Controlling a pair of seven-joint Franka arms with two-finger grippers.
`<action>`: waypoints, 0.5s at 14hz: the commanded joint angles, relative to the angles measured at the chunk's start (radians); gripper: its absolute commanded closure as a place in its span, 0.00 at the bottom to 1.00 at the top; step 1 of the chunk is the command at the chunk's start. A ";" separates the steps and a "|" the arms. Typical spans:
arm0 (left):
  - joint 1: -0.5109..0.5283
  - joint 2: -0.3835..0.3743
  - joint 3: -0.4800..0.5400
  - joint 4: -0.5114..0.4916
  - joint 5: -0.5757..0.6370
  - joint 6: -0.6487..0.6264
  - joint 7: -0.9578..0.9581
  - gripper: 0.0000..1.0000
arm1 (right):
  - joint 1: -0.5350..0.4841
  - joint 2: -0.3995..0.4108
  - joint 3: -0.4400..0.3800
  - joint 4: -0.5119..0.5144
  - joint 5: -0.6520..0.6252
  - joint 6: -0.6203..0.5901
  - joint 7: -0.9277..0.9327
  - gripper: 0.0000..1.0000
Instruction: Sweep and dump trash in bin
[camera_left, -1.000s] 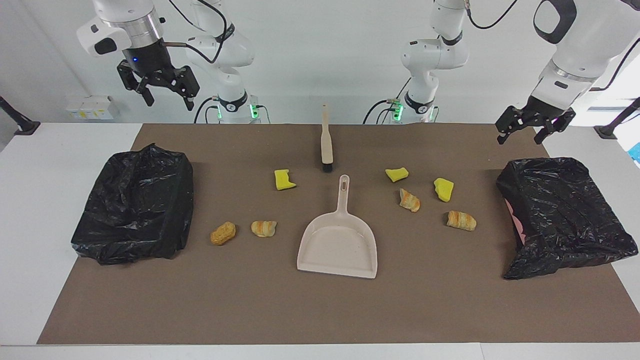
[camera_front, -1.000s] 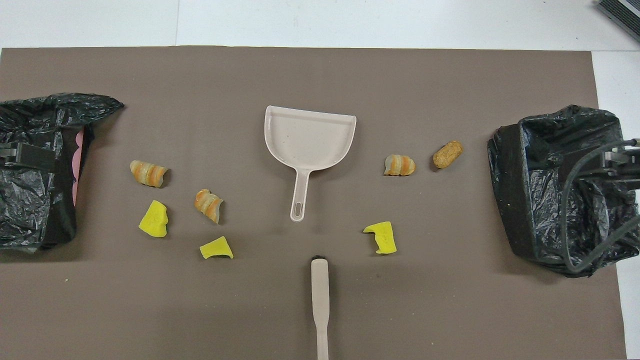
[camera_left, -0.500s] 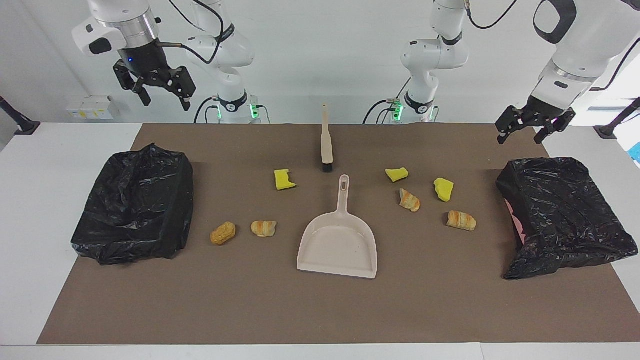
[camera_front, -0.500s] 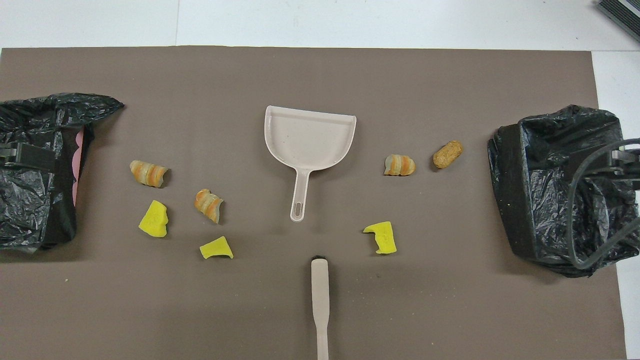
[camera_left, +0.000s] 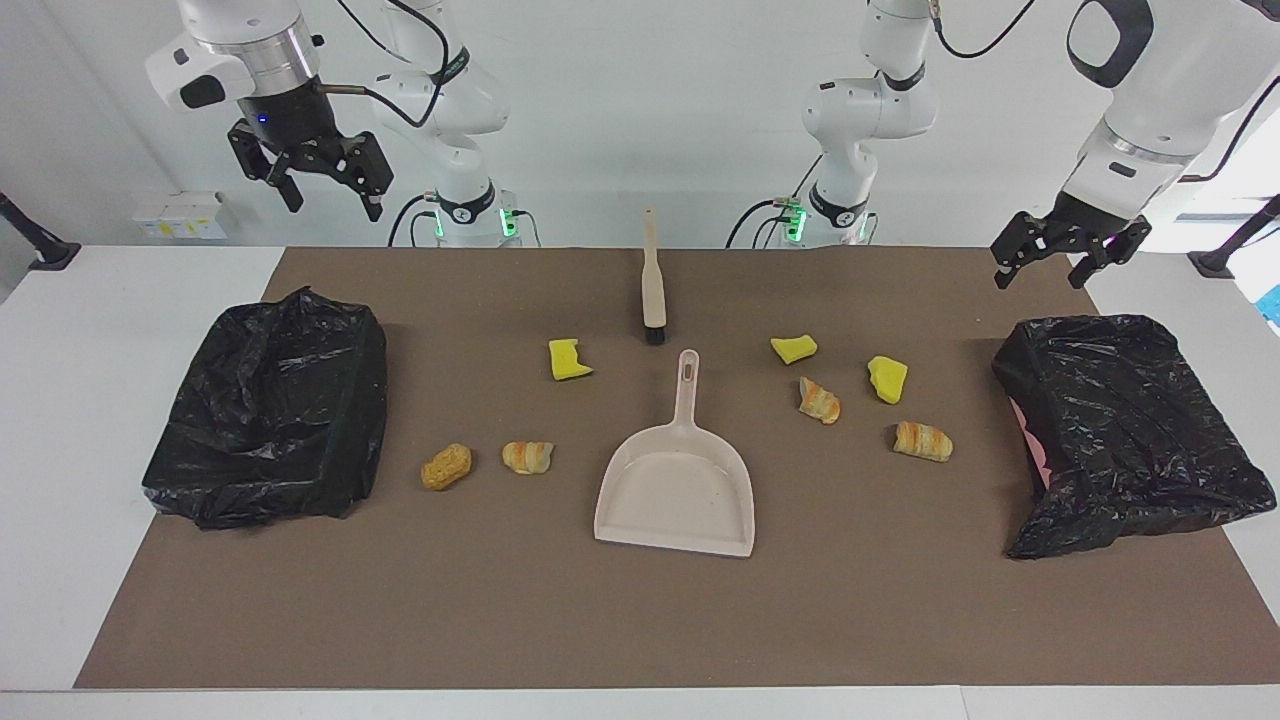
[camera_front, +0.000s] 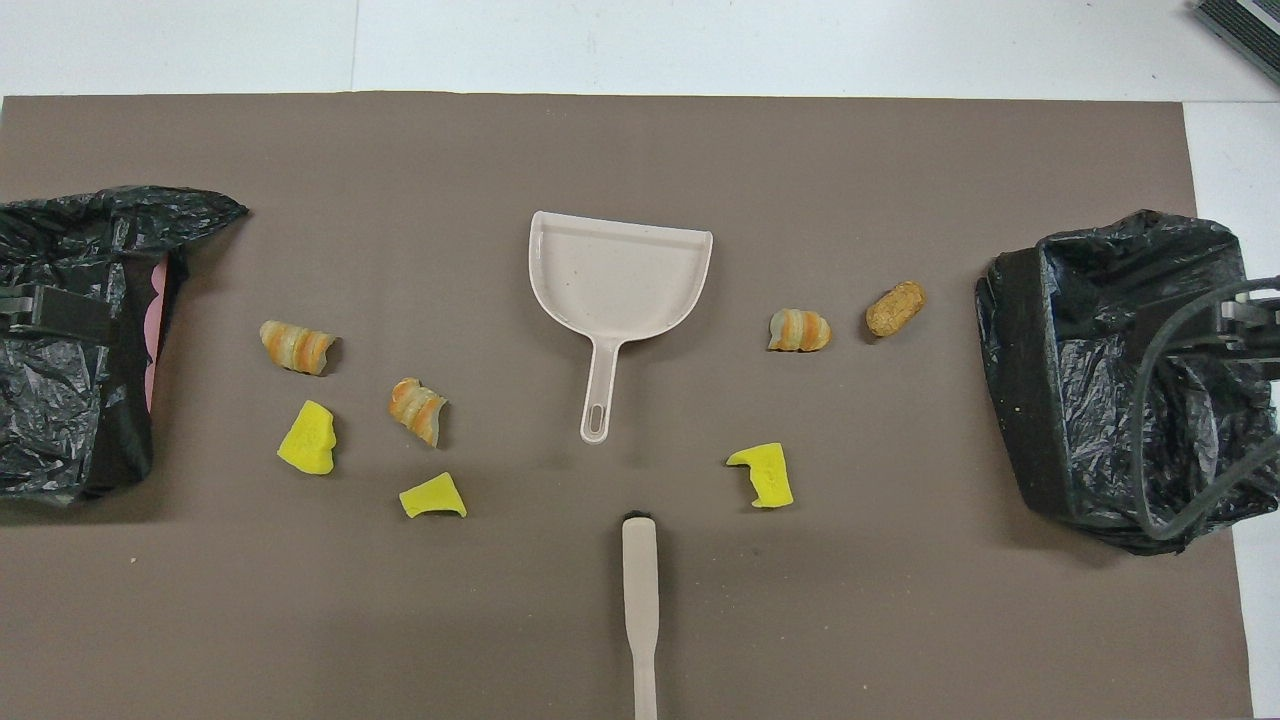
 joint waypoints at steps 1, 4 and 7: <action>0.001 -0.008 0.001 0.007 0.005 -0.008 0.004 0.00 | -0.002 -0.020 0.006 -0.030 0.011 0.027 -0.019 0.00; 0.001 -0.008 0.001 0.005 0.005 -0.008 0.006 0.00 | 0.004 -0.008 0.012 -0.033 0.006 0.050 0.011 0.00; 0.001 -0.008 0.001 0.007 0.005 -0.008 0.004 0.00 | 0.084 0.042 0.014 -0.035 0.003 0.119 0.085 0.00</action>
